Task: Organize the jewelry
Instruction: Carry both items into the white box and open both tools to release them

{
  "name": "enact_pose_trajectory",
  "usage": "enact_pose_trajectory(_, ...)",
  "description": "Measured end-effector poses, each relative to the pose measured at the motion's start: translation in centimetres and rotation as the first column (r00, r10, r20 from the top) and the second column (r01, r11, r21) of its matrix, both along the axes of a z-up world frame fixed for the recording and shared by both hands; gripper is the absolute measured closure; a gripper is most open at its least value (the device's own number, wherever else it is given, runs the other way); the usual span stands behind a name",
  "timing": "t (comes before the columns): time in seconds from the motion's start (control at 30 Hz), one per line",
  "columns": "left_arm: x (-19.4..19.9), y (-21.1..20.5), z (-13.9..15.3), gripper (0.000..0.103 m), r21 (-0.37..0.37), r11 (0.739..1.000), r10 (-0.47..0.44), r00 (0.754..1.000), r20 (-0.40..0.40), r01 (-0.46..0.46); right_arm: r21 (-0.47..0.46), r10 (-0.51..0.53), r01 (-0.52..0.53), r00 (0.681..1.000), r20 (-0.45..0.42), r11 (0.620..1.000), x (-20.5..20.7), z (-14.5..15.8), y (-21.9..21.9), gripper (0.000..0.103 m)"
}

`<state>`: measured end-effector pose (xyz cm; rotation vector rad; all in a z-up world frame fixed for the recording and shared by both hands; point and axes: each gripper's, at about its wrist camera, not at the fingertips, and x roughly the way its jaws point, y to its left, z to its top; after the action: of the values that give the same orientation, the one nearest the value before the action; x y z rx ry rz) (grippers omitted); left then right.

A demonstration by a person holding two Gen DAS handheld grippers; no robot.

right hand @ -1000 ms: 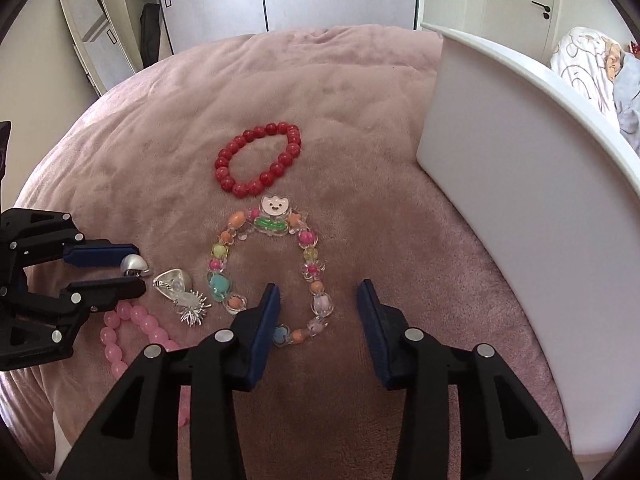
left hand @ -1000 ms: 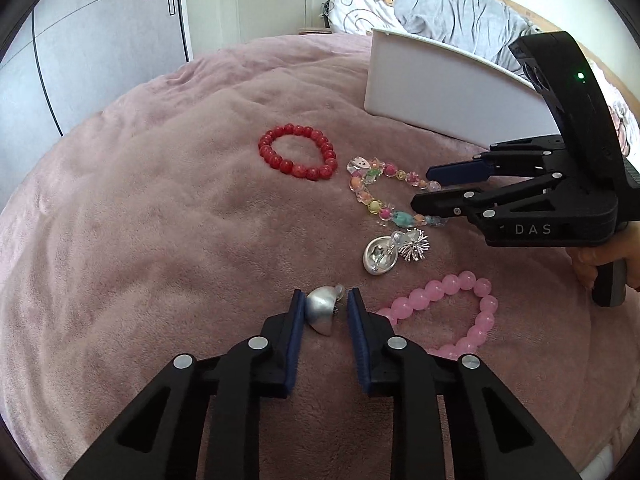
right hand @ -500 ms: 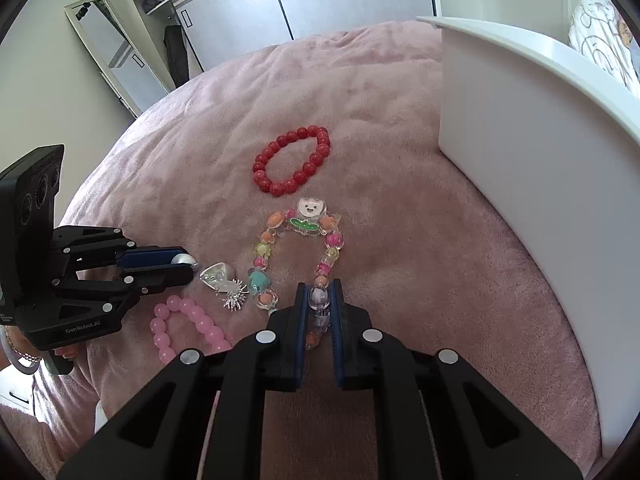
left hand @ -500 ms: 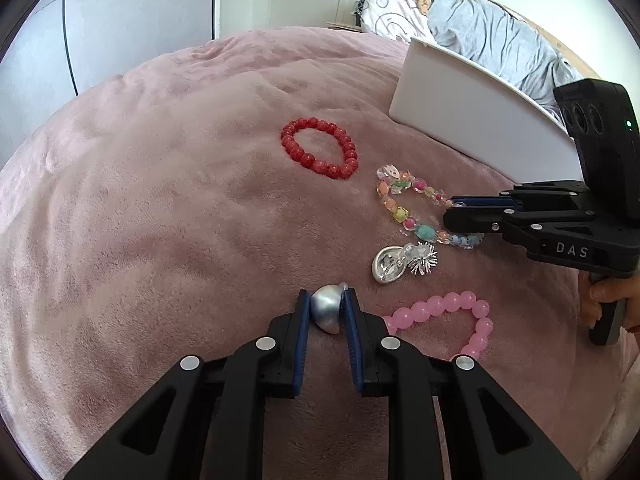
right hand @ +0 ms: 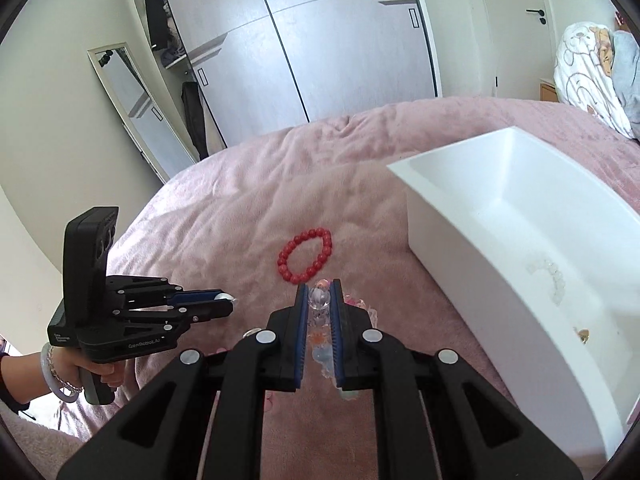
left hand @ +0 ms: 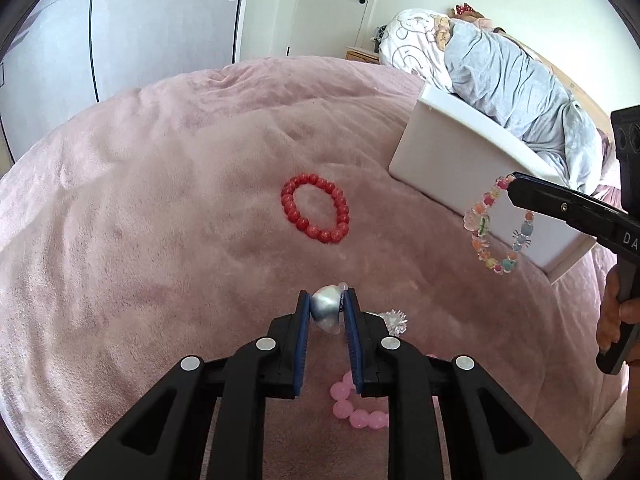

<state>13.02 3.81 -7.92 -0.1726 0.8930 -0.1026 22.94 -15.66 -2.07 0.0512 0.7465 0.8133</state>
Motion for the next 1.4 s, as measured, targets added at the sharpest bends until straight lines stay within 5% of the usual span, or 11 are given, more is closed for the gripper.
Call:
enact_pose_trajectory(0.47, 2.8, -5.6, 7.7, 0.081, -0.009, 0.998, -0.059, 0.988, 0.143, 0.061, 0.151, -0.110, 0.087, 0.983, 0.150, 0.985, -1.6, 7.9, -7.4, 0.092)
enact_pose_trajectory(0.73, 4.8, -11.5, 12.8, 0.081, 0.059, 0.987, -0.161, 0.964, 0.210, 0.152, 0.217, -0.207, 0.162, 0.957, 0.202, 0.963, -2.7, 10.6, -12.6, 0.092)
enact_pose_trajectory(1.13, 9.9, -16.5, 17.9, 0.081, 0.077, 0.975, -0.220, 0.942, 0.255, 0.207, 0.205, -0.312, 0.271, 0.926, 0.210, 0.941, -2.0, 9.9, -16.9, 0.092)
enact_pose_trajectory(1.4, 14.7, -18.8, 15.6, 0.081, 0.030, 0.974, -0.225, 0.954, 0.199, 0.224, 0.179, -0.362, 0.334, 0.918, 0.161, 0.926, 0.4, 7.3, -18.8, 0.092)
